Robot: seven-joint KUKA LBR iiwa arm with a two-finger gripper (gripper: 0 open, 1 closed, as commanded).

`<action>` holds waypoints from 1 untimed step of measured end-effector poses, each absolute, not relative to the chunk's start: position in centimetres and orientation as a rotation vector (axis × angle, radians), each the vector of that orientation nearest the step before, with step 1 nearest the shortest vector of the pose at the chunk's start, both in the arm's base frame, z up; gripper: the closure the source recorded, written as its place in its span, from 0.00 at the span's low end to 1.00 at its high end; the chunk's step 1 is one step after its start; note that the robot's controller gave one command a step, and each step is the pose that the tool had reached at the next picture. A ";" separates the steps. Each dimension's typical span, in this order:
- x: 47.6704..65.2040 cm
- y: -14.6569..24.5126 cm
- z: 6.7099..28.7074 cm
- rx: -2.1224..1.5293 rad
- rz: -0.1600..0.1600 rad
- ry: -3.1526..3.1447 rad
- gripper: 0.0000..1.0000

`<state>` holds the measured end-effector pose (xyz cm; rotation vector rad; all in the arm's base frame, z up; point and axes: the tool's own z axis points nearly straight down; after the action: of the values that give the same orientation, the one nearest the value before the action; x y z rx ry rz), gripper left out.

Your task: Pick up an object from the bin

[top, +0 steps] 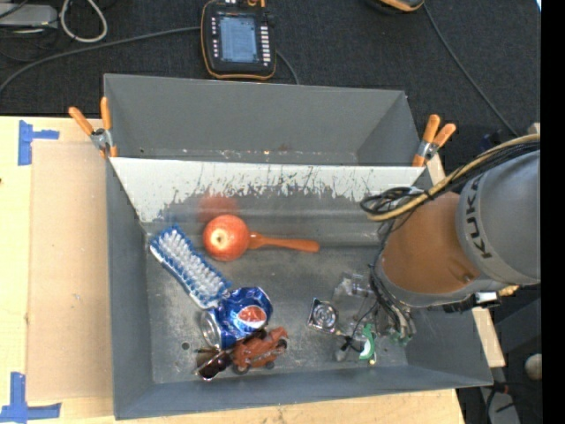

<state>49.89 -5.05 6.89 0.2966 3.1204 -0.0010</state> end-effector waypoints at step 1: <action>51.2 -3.2 7.0 0.298 0.007 3.134 1.00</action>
Offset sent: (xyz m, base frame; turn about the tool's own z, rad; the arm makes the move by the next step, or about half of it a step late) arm 0.0000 0.0000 0.0000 0.0000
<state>51.16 -3.25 7.01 0.2976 3.1343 0.0070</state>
